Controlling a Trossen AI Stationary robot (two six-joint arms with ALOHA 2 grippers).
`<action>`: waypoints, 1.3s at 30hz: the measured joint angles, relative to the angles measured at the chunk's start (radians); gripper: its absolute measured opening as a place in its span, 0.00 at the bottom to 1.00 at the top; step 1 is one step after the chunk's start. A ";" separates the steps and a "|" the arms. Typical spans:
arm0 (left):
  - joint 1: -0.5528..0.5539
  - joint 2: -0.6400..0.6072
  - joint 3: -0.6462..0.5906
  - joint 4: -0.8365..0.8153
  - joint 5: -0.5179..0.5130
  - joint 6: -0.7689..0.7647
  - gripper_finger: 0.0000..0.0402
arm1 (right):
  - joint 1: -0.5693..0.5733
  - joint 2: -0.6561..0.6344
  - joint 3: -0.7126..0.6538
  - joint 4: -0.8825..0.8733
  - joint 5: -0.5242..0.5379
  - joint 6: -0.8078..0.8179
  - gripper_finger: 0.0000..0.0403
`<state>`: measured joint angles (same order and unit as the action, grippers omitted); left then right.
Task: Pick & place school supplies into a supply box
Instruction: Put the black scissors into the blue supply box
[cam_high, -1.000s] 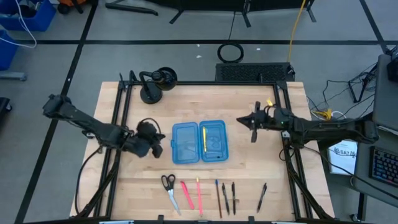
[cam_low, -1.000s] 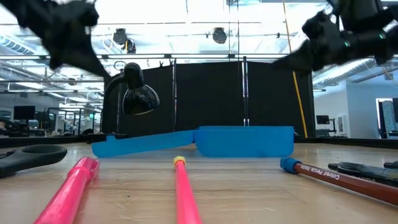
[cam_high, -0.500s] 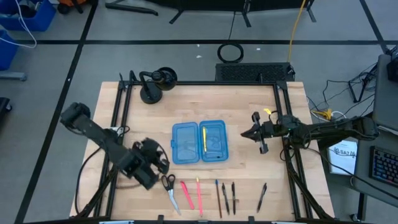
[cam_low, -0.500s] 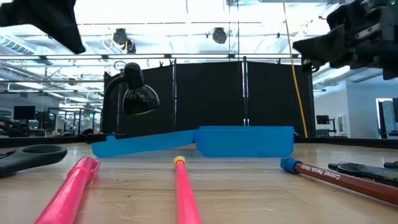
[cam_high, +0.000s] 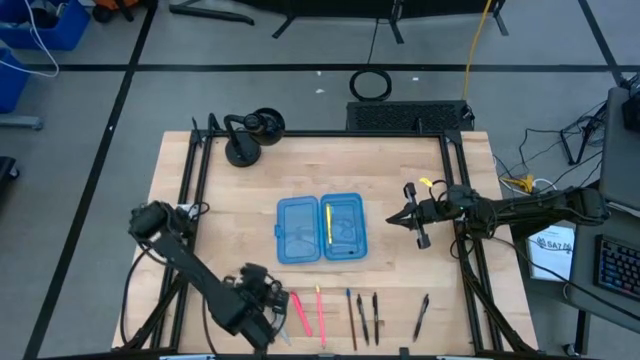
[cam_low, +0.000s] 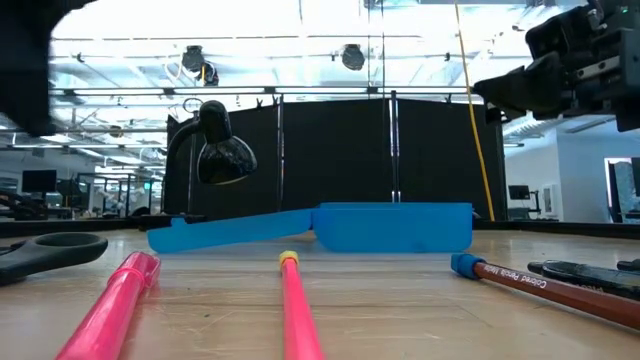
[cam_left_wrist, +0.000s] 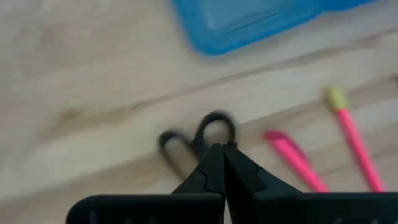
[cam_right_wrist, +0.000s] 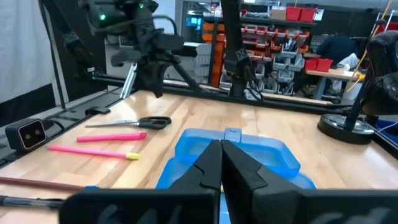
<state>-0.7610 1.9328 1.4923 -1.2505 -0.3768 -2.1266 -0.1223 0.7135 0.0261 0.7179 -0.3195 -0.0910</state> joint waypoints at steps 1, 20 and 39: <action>-0.002 0.015 0.020 -0.036 0.028 -0.047 0.00 | 0.000 0.000 0.000 0.004 0.000 0.000 0.00; 0.167 0.033 0.088 0.067 0.191 -0.077 0.40 | 0.000 0.000 -0.001 0.011 0.001 0.000 0.00; 0.185 0.081 0.067 0.021 0.284 -0.227 0.49 | 0.000 0.000 -0.001 0.002 0.002 0.026 0.00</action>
<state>-0.5757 2.0136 1.5593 -1.2298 -0.0932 -2.3539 -0.1224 0.7138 0.0250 0.7200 -0.3178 -0.0645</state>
